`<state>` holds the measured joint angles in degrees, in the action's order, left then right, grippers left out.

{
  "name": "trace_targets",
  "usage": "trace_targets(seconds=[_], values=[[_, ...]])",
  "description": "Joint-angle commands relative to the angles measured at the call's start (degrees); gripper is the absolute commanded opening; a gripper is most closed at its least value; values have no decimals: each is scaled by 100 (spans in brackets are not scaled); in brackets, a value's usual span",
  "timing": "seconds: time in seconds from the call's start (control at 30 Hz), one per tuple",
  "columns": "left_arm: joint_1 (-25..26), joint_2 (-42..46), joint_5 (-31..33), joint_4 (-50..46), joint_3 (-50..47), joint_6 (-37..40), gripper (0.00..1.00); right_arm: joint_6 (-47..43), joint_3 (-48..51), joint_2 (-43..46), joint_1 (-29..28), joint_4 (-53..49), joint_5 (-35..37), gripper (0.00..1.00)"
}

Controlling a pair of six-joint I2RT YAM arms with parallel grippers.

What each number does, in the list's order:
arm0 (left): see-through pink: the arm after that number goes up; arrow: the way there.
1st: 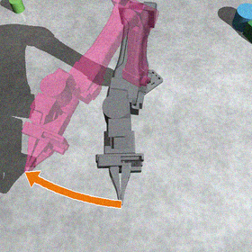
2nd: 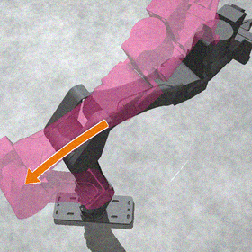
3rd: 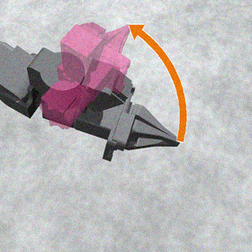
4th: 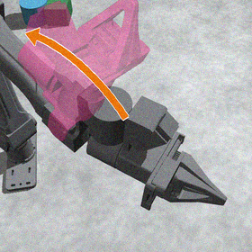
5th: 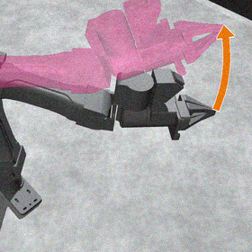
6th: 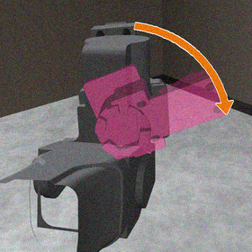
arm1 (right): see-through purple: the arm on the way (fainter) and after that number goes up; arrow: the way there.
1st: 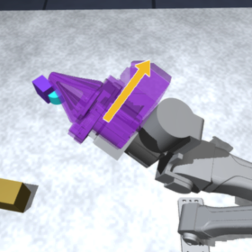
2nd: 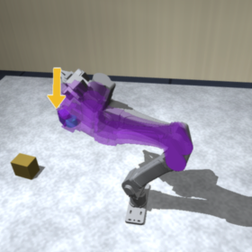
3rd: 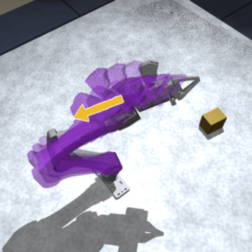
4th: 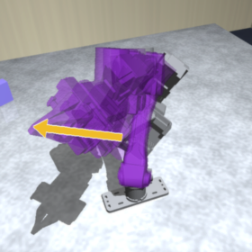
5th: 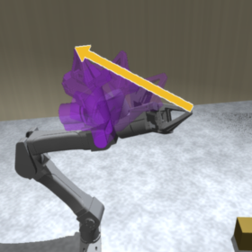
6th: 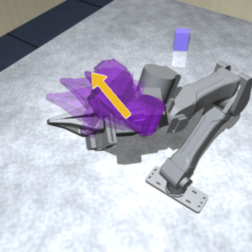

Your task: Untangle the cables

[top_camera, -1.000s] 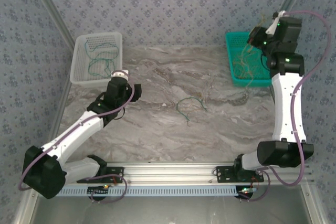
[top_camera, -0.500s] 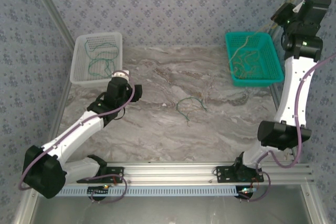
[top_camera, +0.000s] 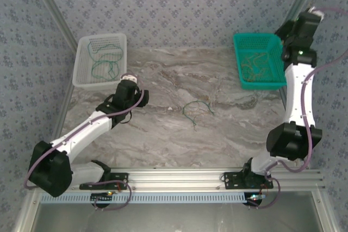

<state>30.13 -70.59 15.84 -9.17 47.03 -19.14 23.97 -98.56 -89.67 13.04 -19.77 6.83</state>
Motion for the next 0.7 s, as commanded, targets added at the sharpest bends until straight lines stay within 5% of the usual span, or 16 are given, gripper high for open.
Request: trace_targets(seconds=[0.0,0.27,0.43,0.67], values=[[15,-43,-28,82,77,49,73,-35,1184,449,-104,1162,401,0],[19,-69,14,100,45,59,73,-4,3368,255,54,2911,309,0],[17,-103,42,102,56,77,73,-116,2881,-500,172,2768,-214,0],[19,-261,-80,191,130,6,73,-113,918,-2077,178,1566,-640,0]])
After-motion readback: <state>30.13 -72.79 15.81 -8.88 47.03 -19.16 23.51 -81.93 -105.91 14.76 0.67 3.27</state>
